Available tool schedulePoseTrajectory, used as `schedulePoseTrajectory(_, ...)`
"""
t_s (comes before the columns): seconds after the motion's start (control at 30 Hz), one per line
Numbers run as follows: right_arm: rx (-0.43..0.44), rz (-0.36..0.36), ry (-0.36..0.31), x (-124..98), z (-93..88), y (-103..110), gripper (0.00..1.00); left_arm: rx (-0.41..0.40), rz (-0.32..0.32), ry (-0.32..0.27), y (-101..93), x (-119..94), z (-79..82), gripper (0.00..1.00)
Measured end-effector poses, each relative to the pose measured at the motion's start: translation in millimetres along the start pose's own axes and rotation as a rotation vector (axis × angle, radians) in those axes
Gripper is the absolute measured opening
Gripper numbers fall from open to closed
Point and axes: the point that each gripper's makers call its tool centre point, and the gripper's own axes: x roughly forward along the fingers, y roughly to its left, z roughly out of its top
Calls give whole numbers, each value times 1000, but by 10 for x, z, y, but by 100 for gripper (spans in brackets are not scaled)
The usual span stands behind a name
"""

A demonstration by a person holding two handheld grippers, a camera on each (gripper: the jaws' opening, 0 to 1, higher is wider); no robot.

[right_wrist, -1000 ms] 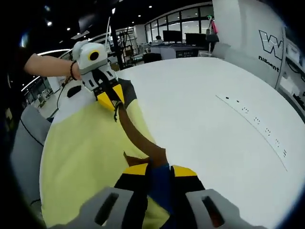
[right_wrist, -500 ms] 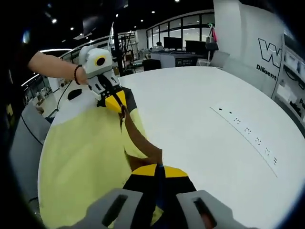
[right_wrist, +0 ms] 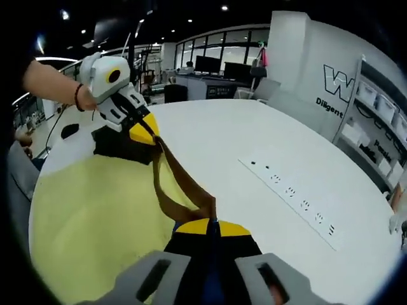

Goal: Fold the garment on the visible template until the final outline fits inside the template.

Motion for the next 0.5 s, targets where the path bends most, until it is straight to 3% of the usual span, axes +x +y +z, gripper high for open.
schedulePoseTrajectory(0.13, 8, -31, 13, 62, -1, -73, 0, 42, 10, 38, 18, 79, 3, 0)
schedulePoseTrajectory(0.2, 11, -45, 28, 103, -32, -91, 0, 55, 33, 47, 134, 160, -22, 0)
schedulePoseTrajectory(0.27, 10, -57, 51, 143, -68, -90, 0, -29, 49, 73, 112, 184, -72, 0)
schedulePoseTrajectory(0.43, 28, -71, 75, 193, -102, -82, 0, -28, 69, 117, 104, 275, -212, 1)
schedulePoseTrajectory(0.5, 47, -82, 83, 202, -119, -77, 0, -92, 101, 131, 91, 269, -262, 1)
